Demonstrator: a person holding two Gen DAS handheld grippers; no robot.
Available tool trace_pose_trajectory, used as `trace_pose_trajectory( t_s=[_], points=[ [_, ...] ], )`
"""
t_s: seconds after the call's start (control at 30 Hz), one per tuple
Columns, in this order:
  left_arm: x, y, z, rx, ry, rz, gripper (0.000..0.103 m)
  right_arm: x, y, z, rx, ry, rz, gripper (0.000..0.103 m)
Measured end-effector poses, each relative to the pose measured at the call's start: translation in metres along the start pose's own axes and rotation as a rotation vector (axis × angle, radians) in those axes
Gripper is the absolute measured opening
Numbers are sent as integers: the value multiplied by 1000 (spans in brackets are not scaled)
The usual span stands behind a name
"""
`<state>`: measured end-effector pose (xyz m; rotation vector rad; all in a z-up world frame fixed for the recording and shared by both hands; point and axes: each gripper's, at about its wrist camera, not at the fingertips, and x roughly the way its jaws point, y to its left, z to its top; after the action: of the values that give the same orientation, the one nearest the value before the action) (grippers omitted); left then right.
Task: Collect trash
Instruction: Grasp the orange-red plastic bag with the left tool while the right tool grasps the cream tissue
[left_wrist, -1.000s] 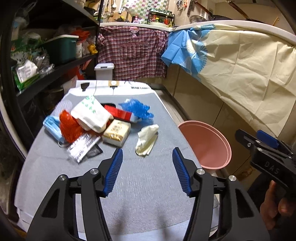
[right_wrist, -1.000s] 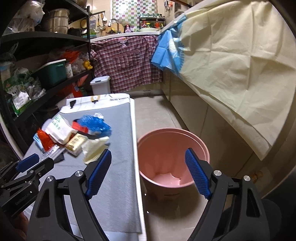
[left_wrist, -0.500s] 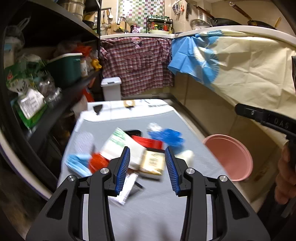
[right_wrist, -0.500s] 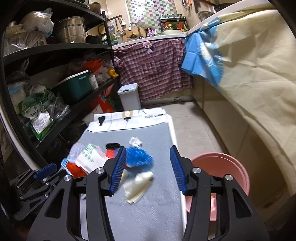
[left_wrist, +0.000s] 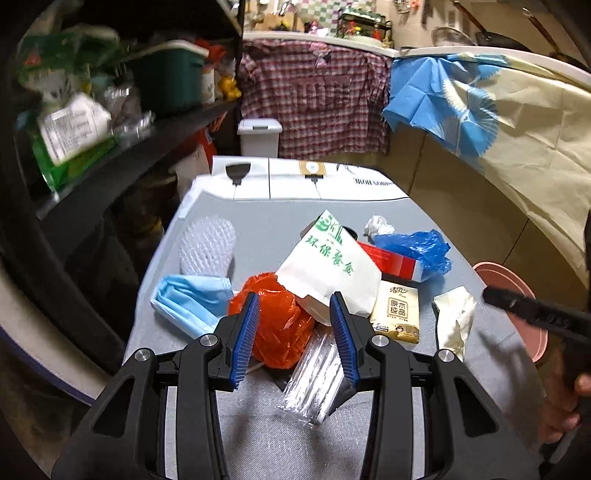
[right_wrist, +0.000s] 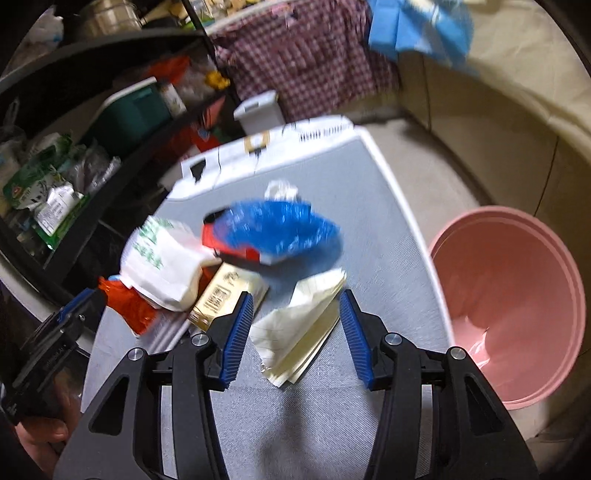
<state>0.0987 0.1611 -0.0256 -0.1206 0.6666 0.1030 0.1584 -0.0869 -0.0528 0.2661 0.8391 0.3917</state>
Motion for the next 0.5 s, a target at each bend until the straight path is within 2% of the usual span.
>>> trace_pose_trajectory(
  t_s=[0.13, 0.27, 0.4, 0.43, 0.47, 0.5],
  points=[
    [15, 10, 0, -27, 18, 39, 39, 23, -5, -3, 33, 65, 12, 51],
    [22, 18, -2, -42, 42, 63, 39, 29, -5, -4, 41, 77, 12, 51],
    [23, 20, -2, -50, 44, 49, 39, 31, -4, -6, 25, 80, 6, 51],
    [23, 20, -2, -47, 41, 45, 35, 31, -4, -7, 22, 82, 8, 50],
    [23, 20, -1, -45, 41, 41, 26, 30, -2, -7, 19, 82, 9, 45],
    [22, 19, 0, -39, 42, 47, 26, 30, -1, -7, 13, 81, 8, 42]
  ],
)
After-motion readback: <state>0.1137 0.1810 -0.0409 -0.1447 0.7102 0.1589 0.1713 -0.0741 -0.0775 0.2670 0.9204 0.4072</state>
